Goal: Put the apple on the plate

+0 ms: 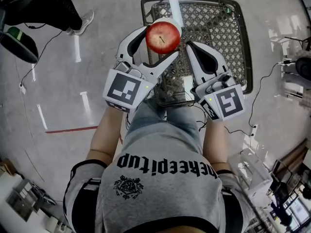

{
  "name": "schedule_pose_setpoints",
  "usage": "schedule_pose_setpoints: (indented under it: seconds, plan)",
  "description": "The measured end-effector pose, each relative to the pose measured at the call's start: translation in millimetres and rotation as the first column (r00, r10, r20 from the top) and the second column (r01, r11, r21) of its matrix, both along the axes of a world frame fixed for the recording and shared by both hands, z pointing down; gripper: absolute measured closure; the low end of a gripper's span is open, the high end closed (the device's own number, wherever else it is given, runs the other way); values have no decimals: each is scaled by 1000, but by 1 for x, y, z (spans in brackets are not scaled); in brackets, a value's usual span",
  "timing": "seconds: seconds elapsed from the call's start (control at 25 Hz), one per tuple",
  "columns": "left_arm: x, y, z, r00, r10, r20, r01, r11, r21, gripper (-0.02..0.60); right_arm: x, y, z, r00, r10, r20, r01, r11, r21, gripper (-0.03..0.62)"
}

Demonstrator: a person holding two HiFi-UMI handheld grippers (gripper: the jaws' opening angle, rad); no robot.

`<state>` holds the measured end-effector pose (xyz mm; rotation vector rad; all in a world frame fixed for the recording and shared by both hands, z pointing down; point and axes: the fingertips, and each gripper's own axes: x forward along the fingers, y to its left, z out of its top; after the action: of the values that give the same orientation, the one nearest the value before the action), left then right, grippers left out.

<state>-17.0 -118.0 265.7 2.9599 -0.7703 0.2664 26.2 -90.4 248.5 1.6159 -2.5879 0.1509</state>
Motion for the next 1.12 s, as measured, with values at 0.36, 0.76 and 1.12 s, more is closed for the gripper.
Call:
schedule_pose_setpoints:
  seconds: [0.36, 0.76, 1.12]
  plan:
    - [14, -21, 20, 1000, -16, 7, 16, 999, -32, 166, 10, -27, 23, 1000, -23, -1, 23, 999, -35, 592]
    - [30, -57, 62, 996, -84, 38, 87, 992, -87, 167, 28, -63, 59, 997, -74, 13, 75, 993, -89, 592]
    - [43, -83, 102, 988, -144, 58, 151, 980, -134, 169, 45, -86, 89, 995, -93, 32, 97, 984, -151, 592]
